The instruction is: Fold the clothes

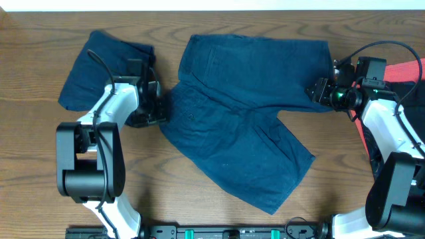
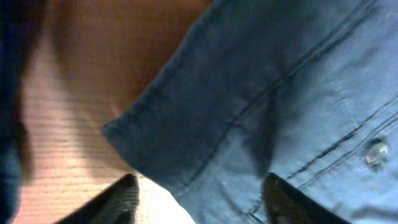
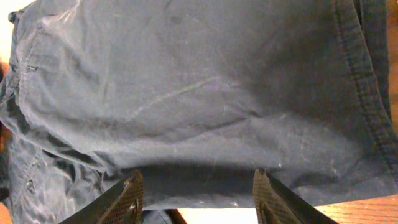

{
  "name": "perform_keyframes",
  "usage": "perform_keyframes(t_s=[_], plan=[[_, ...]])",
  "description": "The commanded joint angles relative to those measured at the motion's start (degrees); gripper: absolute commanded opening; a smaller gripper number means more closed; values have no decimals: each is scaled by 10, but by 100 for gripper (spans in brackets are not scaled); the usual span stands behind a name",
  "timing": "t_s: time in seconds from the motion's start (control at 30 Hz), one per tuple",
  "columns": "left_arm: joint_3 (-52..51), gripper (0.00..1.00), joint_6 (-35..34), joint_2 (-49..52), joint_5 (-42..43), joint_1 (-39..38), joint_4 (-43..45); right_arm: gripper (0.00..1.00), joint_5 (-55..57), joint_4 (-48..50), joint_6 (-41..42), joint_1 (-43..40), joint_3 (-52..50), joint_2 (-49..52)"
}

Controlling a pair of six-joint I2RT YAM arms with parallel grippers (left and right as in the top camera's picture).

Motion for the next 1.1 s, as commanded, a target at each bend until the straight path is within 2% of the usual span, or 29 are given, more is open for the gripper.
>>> perform_keyframes(t_s=[0.0,0.03,0.1,0.23,0.33,0.5,0.53,0.73,0.9,0.97,1.07], plan=[[-22,20,-11,26,12,1,-1,55,-7,-1,-4,7,2,-2],[-22,6,-12,26,13,1,-12,55,-7,-1,-4,7,2,-2],[-21,6,-11,22,20,1,-40,56,-6,2,-4,6,2,-2],[-21,6,-11,0,23,1,-141,66,48,17,-4,6,2,-2],[-21,6,-5,-24,23,1,-209,65,74,33,-4,6,2,-1],[-21,6,2,-74,16,1,-250,50,73,67,-3,16,2,16],[-21,6,2,-82,11,1,-249,45,73,71,5,19,2,24],[-21,6,2,-102,-38,1,-248,23,96,94,51,36,2,118],[-21,6,2,-102,-68,1,-250,7,112,122,74,17,2,177],[-21,6,2,-102,-83,1,-253,1,162,113,90,2,3,180],[-21,6,2,-102,-84,2,-254,1,241,58,129,-23,17,171]])
